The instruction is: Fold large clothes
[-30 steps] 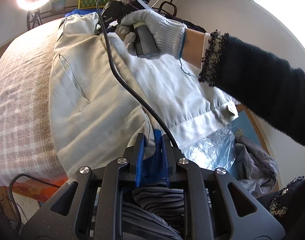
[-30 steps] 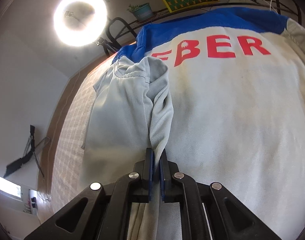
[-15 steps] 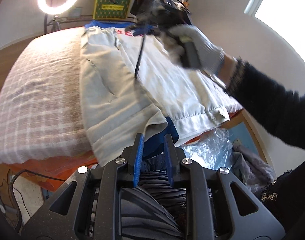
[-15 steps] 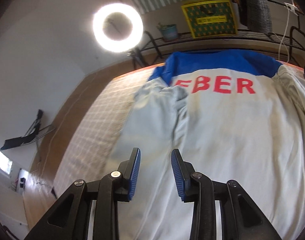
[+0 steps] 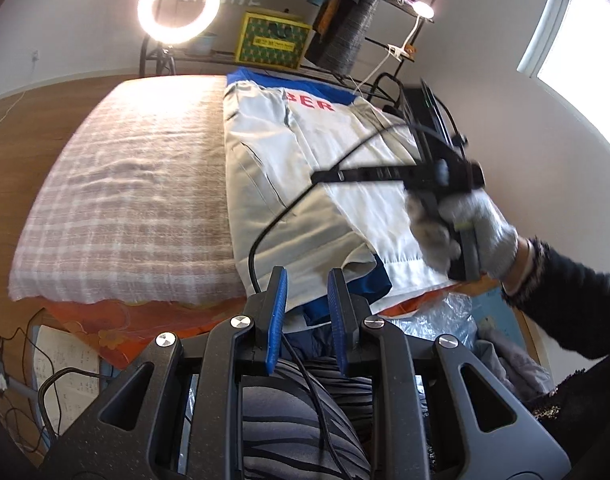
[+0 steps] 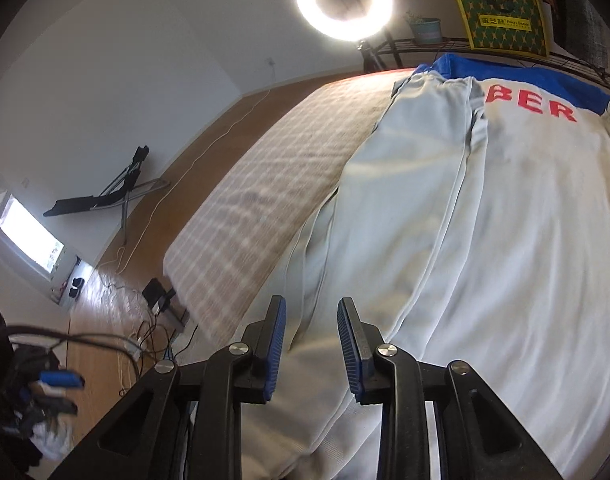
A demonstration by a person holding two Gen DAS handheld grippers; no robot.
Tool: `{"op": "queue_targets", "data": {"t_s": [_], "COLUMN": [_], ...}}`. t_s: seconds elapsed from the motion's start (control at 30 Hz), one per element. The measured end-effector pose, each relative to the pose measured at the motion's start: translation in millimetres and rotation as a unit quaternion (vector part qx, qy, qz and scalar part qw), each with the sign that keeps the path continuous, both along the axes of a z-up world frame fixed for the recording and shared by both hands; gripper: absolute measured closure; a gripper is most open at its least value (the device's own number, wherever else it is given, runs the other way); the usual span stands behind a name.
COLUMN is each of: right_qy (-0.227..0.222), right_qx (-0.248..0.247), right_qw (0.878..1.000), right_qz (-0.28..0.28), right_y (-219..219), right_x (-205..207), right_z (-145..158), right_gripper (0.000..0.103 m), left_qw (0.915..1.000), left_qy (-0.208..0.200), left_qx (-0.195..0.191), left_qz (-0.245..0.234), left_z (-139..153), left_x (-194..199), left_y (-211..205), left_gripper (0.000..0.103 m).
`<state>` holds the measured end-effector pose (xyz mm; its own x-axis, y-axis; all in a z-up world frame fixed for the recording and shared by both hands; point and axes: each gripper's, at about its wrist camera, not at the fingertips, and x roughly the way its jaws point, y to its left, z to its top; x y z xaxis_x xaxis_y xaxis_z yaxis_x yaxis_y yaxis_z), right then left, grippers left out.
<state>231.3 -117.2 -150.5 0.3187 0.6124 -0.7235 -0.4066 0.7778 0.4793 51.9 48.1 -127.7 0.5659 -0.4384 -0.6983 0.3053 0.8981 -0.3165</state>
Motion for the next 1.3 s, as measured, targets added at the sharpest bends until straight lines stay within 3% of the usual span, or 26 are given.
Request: {"op": "queue_targets", "data": {"t_s": [0.4,0.6,0.73,0.93,1.3], "right_qy": [0.035,0.017,-0.004,-0.053,-0.125], "right_qx": [-0.027,-0.053,-0.055,-0.026,-0.033], "right_qw": [0.999,0.998,0.998,0.998,0.983], "right_qz": [0.02,0.027,0.028,-0.022,-0.131], "right_y": [1.8,2.6,-1.0,-39.3,-126.4], "right_x": [-57.5,-64.4,-71.5,-82.2,-117.5], "right_z": [-35.6,-37.7,-14.7,36.9,108.2], "right_gripper": [0.078,0.082,0.078,0.075,0.072], "left_qw": [0.9998,0.9999,0.9998,0.9993,0.9988], "left_qy": [-0.008,-0.005,-0.014,-0.031,-0.048], "left_qx": [-0.009,-0.008,-0.007,-0.005,-0.004], "left_qz": [0.014,0.004,0.009,0.017,0.01], "left_z": [7.5,12.3,19.7,29.9,37.5], "left_x": [-10.0,-11.8,-14.8,-20.0,-16.4], "left_y": [13.3,15.4,19.8,23.0,5.1], "left_gripper": [0.083,0.083,0.083,0.083,0.083]}}
